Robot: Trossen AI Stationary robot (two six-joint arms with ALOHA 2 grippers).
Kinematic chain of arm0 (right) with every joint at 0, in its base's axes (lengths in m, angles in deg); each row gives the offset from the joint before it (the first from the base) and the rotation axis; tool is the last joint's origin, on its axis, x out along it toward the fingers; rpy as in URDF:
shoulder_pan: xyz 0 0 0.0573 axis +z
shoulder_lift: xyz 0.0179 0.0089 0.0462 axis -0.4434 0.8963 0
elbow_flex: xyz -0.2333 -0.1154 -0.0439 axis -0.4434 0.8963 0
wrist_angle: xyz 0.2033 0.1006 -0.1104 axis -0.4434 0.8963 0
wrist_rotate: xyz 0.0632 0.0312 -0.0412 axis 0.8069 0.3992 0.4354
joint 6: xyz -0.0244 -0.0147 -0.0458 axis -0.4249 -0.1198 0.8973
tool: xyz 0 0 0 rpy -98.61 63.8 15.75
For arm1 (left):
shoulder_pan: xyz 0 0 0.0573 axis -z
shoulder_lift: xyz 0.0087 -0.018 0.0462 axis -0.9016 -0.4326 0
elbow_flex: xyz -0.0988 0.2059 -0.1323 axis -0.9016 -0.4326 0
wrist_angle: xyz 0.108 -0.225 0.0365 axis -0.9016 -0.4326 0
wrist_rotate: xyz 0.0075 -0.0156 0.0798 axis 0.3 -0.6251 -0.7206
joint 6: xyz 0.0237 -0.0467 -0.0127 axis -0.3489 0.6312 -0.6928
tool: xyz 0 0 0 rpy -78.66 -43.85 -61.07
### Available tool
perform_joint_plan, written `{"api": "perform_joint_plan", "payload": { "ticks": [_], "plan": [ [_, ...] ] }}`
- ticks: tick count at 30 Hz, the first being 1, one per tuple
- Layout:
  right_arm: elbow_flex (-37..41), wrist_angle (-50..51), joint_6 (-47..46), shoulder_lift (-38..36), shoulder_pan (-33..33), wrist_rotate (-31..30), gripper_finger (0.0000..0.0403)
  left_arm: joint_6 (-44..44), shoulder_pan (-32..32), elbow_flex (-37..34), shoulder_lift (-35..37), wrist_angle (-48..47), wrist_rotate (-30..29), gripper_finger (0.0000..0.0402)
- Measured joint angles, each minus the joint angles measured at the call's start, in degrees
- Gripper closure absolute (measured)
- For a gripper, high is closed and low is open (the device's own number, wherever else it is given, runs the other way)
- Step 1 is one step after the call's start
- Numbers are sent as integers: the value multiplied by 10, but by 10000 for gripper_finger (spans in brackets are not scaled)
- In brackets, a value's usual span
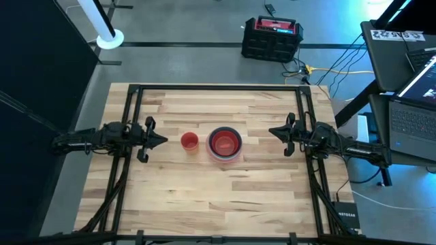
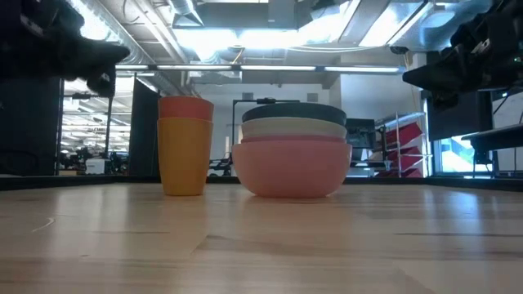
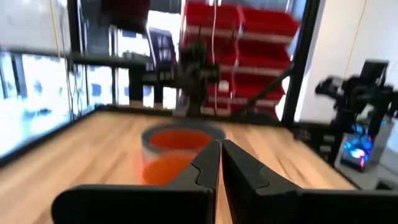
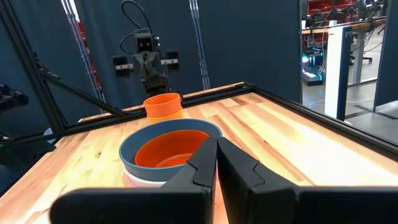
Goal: Nest bowls inside each other
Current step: Return to Home Position
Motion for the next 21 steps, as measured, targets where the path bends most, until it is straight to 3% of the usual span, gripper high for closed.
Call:
{"api": "perform_joint_plan", "payload": {
  "ticks": [21],
  "plan": [
    [0, 0, 0, 0, 0, 0, 403, -53, 1, 0, -2, -18, 9, 402]
  ]
}}
